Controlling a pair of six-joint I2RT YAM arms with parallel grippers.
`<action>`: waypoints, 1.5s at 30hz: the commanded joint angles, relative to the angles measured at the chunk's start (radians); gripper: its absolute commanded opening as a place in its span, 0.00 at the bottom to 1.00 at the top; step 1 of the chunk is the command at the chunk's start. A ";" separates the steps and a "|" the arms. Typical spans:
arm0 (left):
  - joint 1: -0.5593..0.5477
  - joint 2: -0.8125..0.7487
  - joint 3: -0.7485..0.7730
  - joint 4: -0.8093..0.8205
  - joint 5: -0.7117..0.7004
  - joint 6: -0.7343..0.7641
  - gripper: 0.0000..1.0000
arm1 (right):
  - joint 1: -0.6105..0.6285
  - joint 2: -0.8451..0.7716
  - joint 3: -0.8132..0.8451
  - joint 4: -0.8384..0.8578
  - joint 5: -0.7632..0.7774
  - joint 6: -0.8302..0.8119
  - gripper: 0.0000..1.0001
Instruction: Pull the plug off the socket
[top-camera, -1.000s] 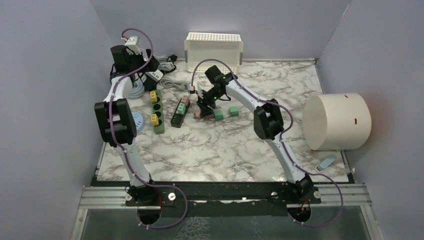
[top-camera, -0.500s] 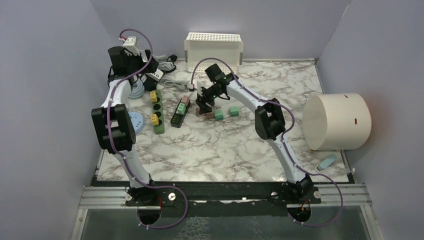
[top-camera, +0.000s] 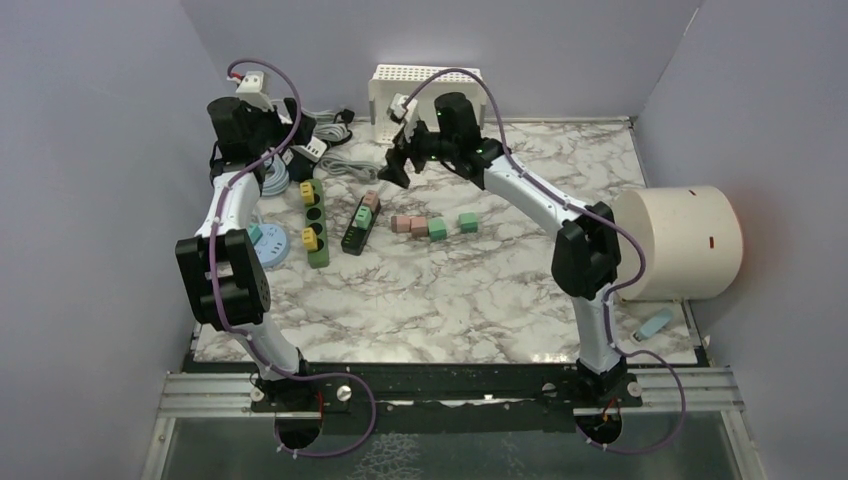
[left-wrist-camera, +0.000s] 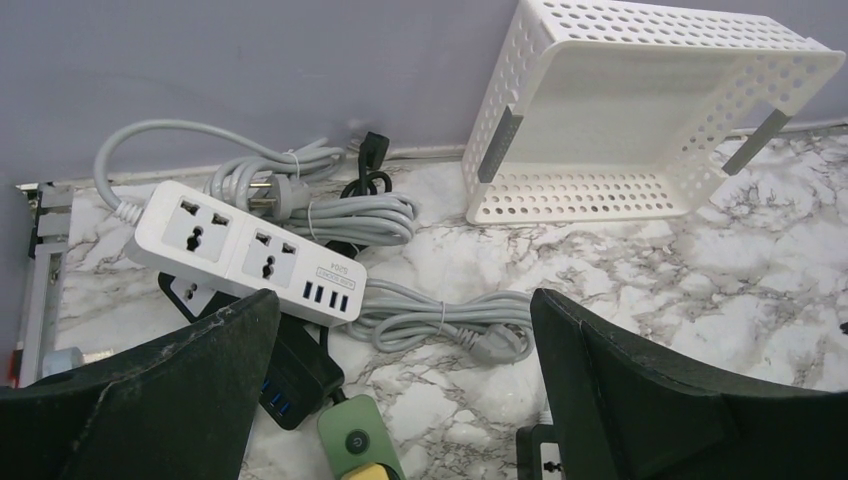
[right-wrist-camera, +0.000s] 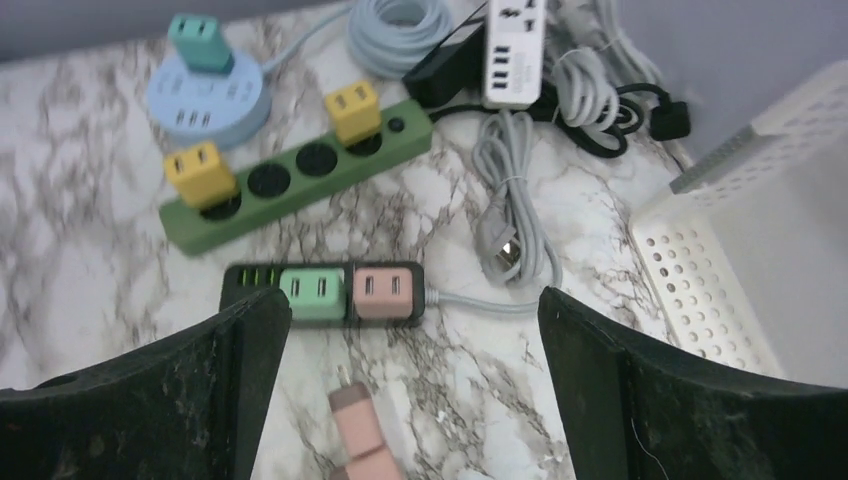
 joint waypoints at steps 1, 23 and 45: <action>0.006 -0.009 0.014 -0.027 -0.024 -0.031 0.99 | 0.007 -0.012 -0.083 0.382 0.245 0.607 1.00; 0.017 -0.058 0.037 -0.083 -0.019 -0.069 0.99 | 0.145 0.444 0.446 -0.274 0.718 1.157 0.85; 0.056 -0.045 0.031 -0.048 0.048 -0.132 0.99 | 0.170 0.482 0.445 -0.276 0.710 1.101 0.64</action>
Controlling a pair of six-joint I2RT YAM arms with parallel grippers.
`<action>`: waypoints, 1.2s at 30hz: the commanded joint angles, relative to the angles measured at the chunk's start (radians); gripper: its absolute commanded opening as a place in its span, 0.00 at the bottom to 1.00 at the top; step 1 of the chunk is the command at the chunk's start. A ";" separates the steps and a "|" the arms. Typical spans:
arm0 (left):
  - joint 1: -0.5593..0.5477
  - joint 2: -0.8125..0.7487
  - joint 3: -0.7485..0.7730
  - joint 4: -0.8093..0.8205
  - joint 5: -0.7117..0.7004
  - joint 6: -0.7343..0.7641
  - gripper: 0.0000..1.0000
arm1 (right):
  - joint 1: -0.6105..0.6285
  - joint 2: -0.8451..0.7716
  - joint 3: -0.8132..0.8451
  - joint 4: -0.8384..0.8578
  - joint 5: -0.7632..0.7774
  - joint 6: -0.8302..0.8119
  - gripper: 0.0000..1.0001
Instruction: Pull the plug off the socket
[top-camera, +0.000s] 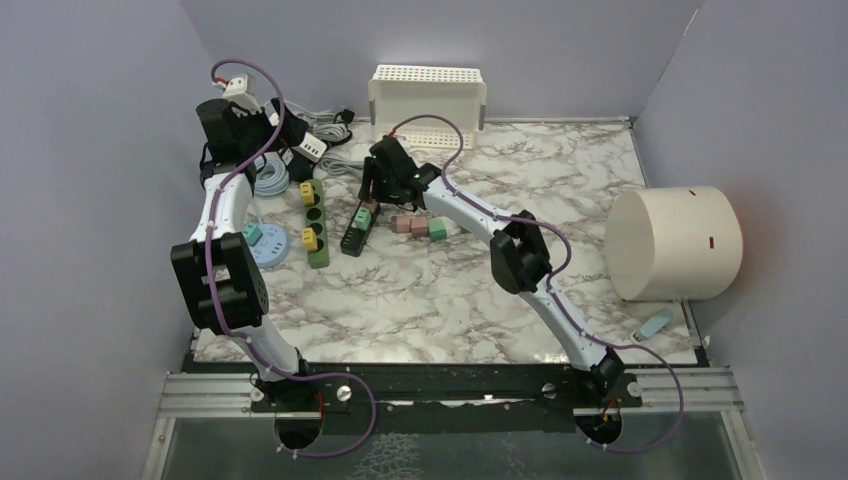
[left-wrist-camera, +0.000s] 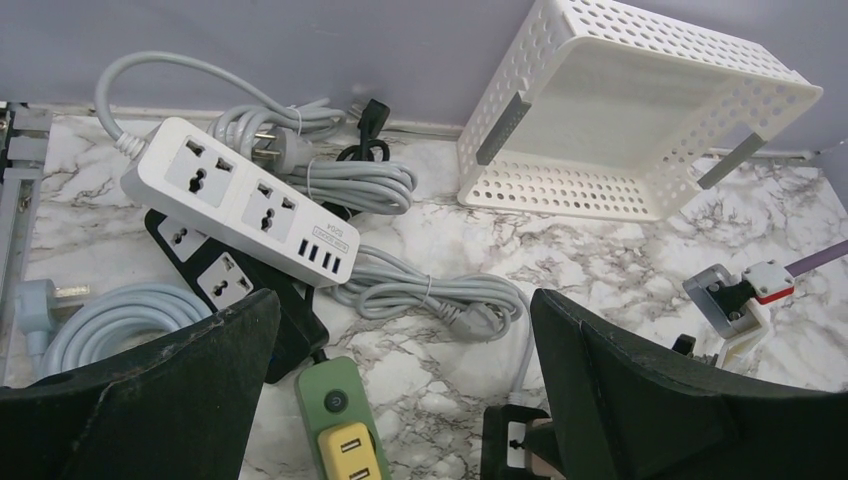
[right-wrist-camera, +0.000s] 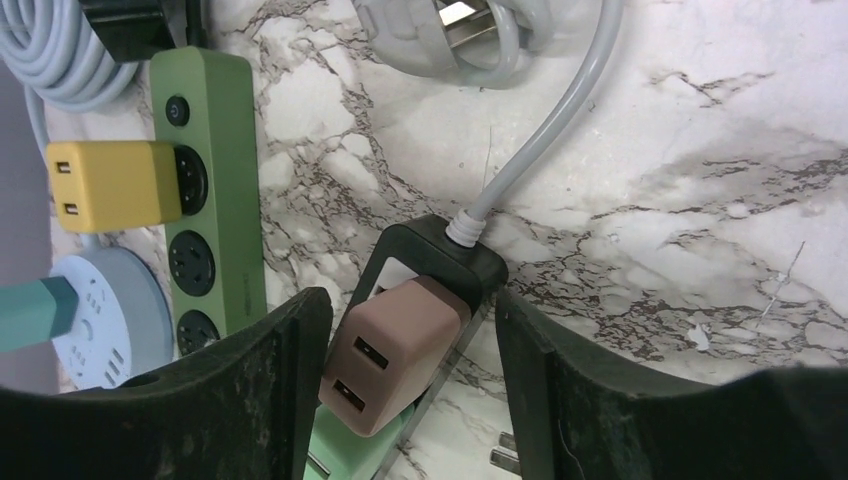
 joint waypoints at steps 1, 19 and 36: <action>0.016 -0.024 0.027 0.038 0.041 -0.024 0.99 | 0.009 0.032 0.020 -0.013 0.005 -0.006 0.60; -0.076 -0.096 -0.123 0.112 0.051 -0.102 0.99 | -0.011 -0.106 -0.113 0.154 -0.092 0.044 0.01; -0.164 -0.262 -0.435 0.089 0.098 -0.175 0.99 | -0.083 -0.320 -0.247 0.396 -0.203 0.092 0.01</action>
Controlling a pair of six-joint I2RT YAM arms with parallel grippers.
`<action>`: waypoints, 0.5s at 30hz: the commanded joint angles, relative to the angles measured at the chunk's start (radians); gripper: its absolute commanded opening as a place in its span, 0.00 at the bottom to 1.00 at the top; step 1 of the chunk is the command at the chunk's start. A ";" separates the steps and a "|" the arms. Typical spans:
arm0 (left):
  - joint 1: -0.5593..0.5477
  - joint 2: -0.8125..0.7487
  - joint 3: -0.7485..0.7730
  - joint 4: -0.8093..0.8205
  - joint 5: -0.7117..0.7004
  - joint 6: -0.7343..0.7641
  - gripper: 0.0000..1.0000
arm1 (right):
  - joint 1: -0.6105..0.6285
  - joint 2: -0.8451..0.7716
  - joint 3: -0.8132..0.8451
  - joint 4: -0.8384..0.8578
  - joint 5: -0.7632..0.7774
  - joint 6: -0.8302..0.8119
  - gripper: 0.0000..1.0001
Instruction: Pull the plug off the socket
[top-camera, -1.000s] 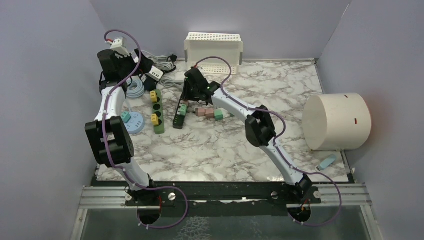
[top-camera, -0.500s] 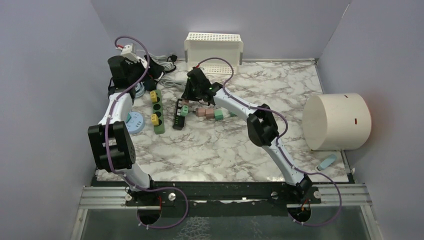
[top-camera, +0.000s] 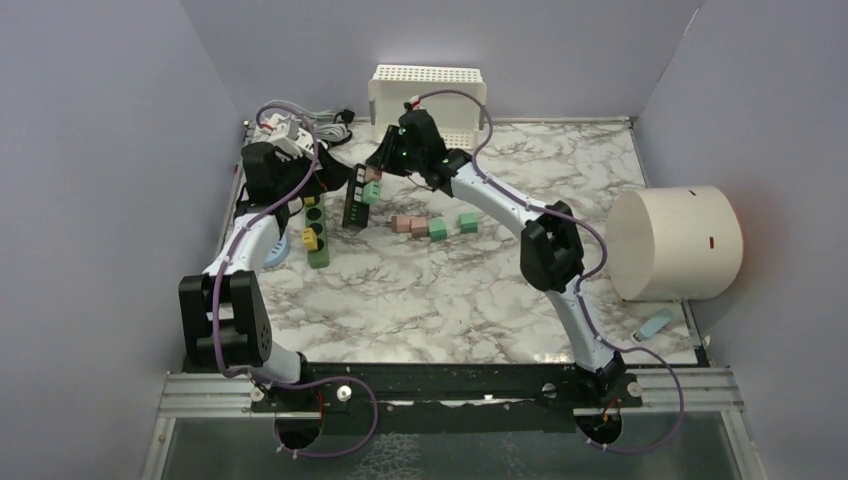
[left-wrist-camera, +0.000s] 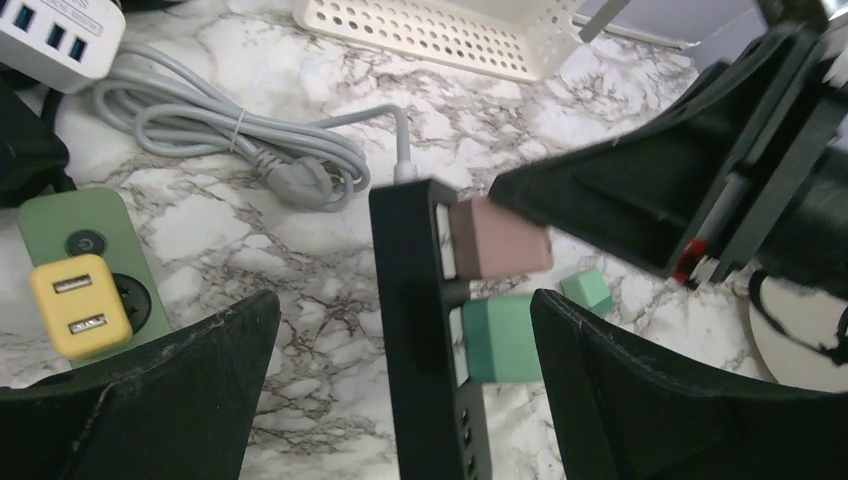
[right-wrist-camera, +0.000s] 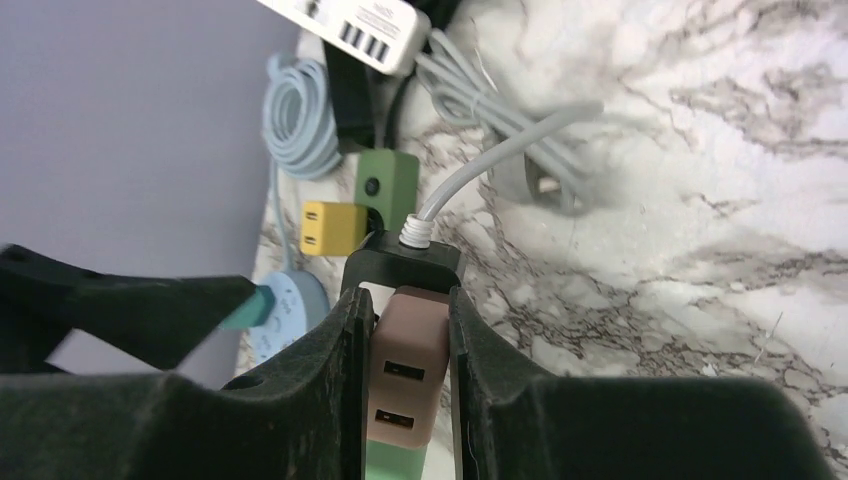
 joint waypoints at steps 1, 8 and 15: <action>0.002 -0.036 -0.050 0.046 0.109 -0.036 0.99 | -0.016 -0.087 0.016 0.130 -0.069 0.039 0.01; 0.000 -0.061 -0.131 0.121 0.234 -0.092 0.99 | -0.030 -0.114 0.013 0.146 -0.081 0.042 0.01; -0.059 -0.056 -0.153 0.095 0.282 -0.057 0.99 | -0.034 -0.134 0.009 0.152 -0.092 0.048 0.01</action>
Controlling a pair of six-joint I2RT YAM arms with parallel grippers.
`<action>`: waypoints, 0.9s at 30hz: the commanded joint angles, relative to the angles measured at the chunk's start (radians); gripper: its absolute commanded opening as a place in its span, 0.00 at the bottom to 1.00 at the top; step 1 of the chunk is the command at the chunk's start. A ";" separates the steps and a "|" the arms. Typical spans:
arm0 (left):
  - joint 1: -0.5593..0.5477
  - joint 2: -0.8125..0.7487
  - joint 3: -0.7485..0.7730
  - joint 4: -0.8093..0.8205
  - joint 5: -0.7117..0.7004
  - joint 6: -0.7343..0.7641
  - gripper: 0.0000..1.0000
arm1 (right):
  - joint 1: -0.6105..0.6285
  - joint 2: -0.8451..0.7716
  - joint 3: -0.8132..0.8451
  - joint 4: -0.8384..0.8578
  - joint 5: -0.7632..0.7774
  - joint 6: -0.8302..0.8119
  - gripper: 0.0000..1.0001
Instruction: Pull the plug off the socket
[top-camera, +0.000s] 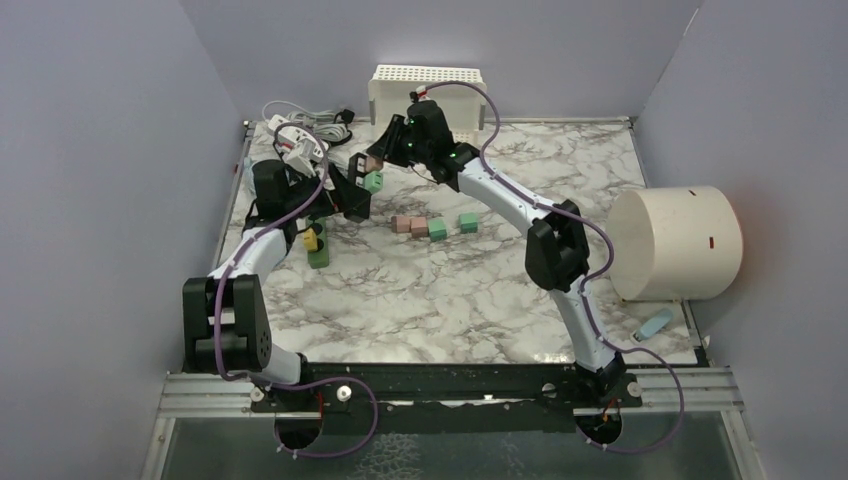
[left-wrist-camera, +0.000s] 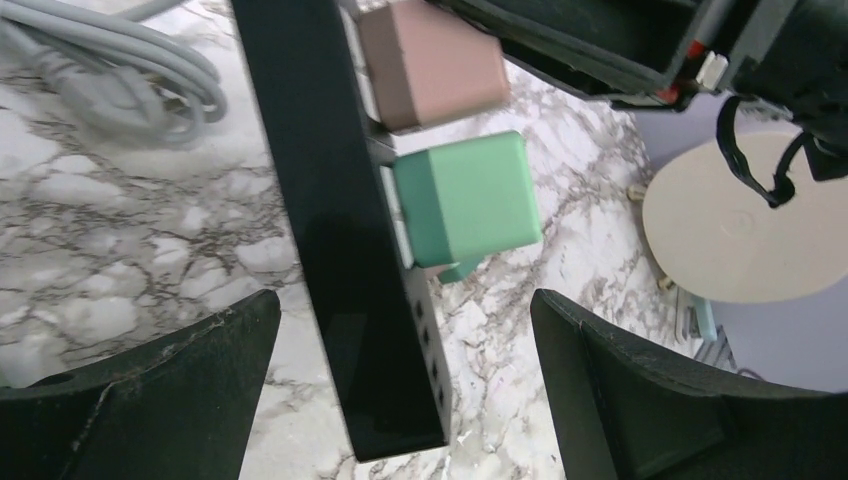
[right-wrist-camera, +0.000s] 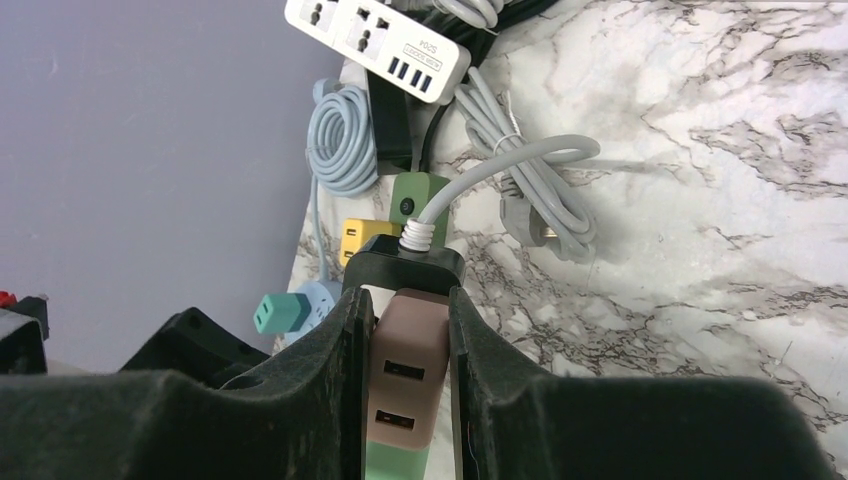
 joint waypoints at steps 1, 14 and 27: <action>-0.054 -0.020 0.005 -0.019 0.060 0.048 0.99 | -0.003 -0.092 0.005 0.092 -0.035 0.031 0.01; -0.071 0.005 -0.031 -0.072 0.044 0.053 0.16 | -0.004 -0.142 -0.031 0.121 -0.050 0.036 0.01; -0.074 -0.020 0.005 -0.039 -0.019 0.047 0.00 | -0.001 -0.123 -0.040 0.073 -0.202 0.031 0.65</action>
